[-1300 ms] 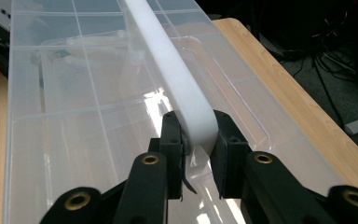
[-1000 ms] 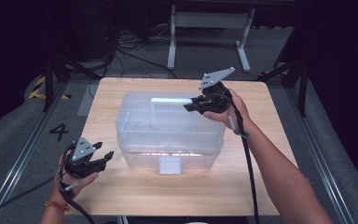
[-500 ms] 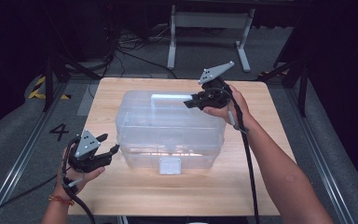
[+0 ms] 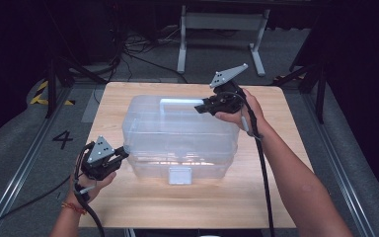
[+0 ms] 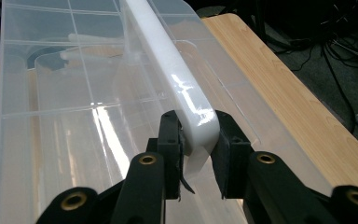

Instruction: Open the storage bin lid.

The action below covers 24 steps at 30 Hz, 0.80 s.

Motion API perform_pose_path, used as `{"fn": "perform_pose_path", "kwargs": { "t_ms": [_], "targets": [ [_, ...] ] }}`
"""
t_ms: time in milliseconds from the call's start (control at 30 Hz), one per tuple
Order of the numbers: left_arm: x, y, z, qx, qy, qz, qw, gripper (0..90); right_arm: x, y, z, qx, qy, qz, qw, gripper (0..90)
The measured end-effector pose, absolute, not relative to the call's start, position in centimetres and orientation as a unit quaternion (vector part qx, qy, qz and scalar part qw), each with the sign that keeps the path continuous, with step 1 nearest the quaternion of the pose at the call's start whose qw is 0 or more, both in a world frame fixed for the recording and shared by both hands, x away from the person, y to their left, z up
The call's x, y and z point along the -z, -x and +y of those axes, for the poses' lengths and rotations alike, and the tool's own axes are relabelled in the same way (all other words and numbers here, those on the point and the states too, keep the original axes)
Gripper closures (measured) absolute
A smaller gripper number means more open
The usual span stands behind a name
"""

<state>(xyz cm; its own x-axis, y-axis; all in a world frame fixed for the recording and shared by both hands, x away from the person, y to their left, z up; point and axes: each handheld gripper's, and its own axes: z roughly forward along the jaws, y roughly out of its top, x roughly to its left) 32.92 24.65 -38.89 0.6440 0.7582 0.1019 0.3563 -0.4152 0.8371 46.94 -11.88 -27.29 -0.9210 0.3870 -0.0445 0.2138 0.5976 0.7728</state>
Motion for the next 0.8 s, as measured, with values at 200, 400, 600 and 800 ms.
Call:
{"fn": "perform_pose_path", "kwargs": {
  "t_ms": [200,400,600,800],
  "targets": [
    [38.6,-33.0,24.8,-0.246,-0.8,0.353,0.418,89.4,27.3,-46.9,-11.9,-0.417,-0.171,0.886,0.111,74.2],
    [38.3,-33.1,24.8,-0.254,-0.798,0.355,0.416,89.4,27.0,-46.7,-12.0,-0.423,-0.171,0.88,0.13,72.6],
    [37.9,-33.3,24.8,-0.259,-0.796,0.353,0.419,89.1,26.6,-46.8,-12.7,-0.427,-0.175,0.877,0.131,72.8],
    [37.5,-33.6,24.8,-0.261,-0.796,0.351,0.418,89.1,26.4,-47.0,-12.9,-0.421,-0.174,0.88,0.138,72.0]
  ]
}}
